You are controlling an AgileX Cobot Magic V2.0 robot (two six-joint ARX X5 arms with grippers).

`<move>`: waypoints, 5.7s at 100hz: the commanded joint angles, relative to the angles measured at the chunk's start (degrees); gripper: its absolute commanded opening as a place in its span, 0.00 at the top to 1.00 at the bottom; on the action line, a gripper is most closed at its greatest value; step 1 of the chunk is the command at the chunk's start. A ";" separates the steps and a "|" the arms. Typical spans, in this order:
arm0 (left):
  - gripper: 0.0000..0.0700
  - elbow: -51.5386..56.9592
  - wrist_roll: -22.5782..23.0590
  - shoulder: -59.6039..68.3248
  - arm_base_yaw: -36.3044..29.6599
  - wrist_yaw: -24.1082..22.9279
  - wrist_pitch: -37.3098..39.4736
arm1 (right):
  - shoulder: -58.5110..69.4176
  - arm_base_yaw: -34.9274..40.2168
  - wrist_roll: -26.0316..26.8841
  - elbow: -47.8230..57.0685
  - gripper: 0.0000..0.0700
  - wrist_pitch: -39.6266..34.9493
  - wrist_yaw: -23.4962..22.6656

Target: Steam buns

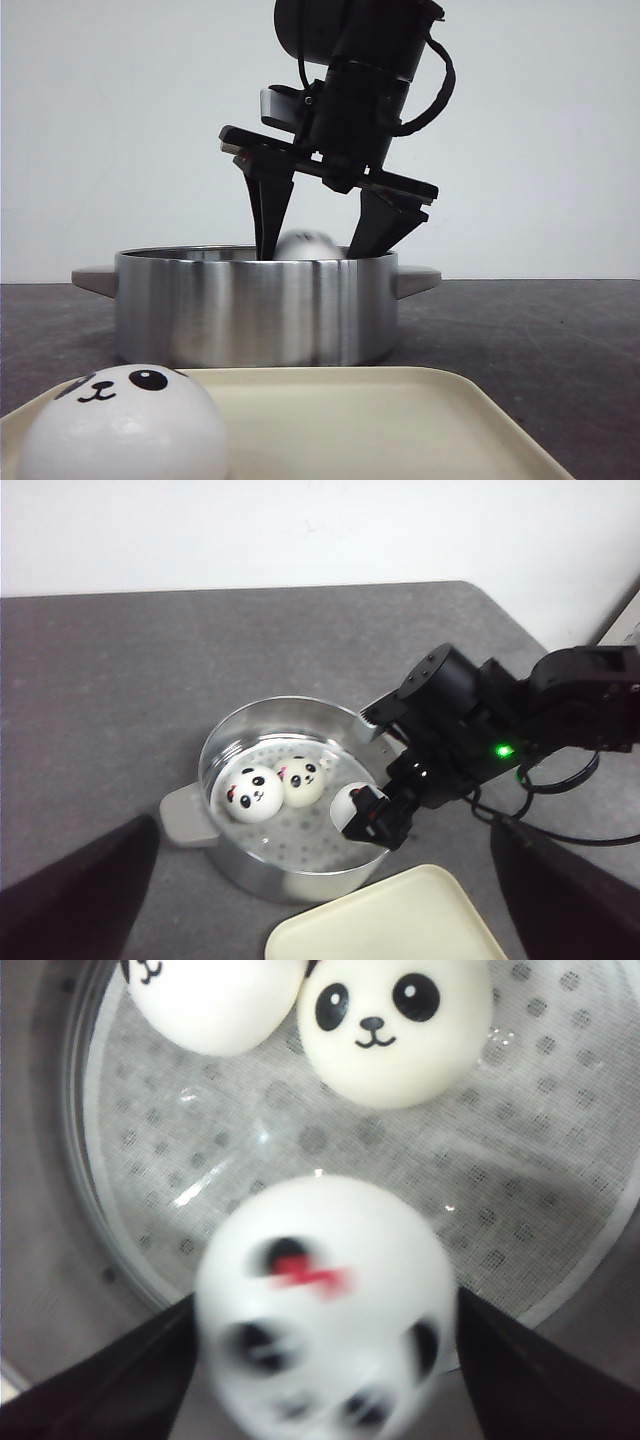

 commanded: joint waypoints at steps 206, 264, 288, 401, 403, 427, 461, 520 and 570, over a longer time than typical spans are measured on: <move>0.85 -33.46 -14.56 42.51 -14.51 17.11 21.38 | -47.82 10.23 -5.27 1.05 0.99 -3.23 16.63; 1.00 -22.45 -10.56 25.81 -15.93 18.01 20.09 | -47.74 10.21 -5.64 1.05 0.99 -3.21 16.68; 1.00 -9.44 -1.92 27.10 -10.84 10.01 14.88 | -47.69 10.21 -5.62 1.03 0.99 -3.15 16.72; 0.02 -4.63 10.60 59.87 10.64 7.08 11.58 | -47.63 10.21 -5.16 1.01 0.99 -7.45 18.21; 0.02 -4.44 10.64 59.87 10.71 7.04 11.26 | -47.63 10.21 -5.16 1.01 0.99 -7.48 18.21; 0.02 0.94 10.58 57.51 10.71 6.93 8.85 | -47.63 10.21 -4.98 1.01 0.99 -7.45 18.45; 0.36 3.85 2.69 36.44 10.58 8.72 18.23 | -47.67 10.29 -9.90 0.55 0.99 -5.86 26.05; 1.00 -16.24 4.92 -4.17 9.07 1.70 17.22 | -50.66 12.04 -21.77 -20.39 0.99 35.19 16.61; 1.00 -24.87 3.37 -16.68 9.07 1.18 9.33 | -49.99 12.04 -21.62 -20.59 0.99 35.54 16.59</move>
